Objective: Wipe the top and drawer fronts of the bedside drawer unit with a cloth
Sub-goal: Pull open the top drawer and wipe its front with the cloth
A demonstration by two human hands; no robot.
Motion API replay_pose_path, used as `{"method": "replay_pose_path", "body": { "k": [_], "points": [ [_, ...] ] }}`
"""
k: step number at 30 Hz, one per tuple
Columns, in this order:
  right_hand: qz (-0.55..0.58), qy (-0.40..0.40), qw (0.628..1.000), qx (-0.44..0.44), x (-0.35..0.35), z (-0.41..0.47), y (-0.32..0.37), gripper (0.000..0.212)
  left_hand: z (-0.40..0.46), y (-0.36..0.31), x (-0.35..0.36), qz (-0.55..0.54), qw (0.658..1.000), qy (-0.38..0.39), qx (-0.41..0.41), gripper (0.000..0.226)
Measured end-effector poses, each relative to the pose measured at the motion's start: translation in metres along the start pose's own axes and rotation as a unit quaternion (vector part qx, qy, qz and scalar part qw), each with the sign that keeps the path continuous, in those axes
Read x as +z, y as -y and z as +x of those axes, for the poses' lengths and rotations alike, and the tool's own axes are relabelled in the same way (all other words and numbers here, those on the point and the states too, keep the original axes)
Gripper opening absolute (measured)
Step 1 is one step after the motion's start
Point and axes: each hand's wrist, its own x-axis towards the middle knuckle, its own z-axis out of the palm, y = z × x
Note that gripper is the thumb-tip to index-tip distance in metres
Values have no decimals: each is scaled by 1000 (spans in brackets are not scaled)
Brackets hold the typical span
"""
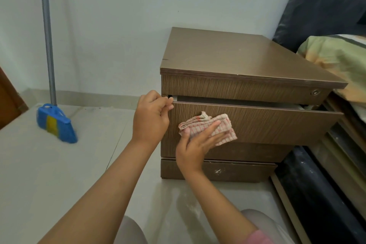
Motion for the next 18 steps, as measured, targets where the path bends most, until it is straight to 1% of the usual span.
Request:
{"method": "replay_pose_path", "body": {
  "k": [4, 8, 13, 18],
  "points": [
    [0, -33, 999, 12, -19, 22, -3, 84, 5, 6, -2, -25, 999, 25, 1, 7],
    [26, -47, 998, 15, -11, 26, 18, 84, 11, 8, -6, -33, 998, 44, 4, 7],
    [41, -22, 999, 2, 26, -1, 40, 82, 12, 6, -6, -51, 998, 40, -20, 10],
    [6, 10, 1000, -23, 35, -21, 14, 83, 11, 3, -7, -50, 998, 36, -17, 10]
  ]
}}
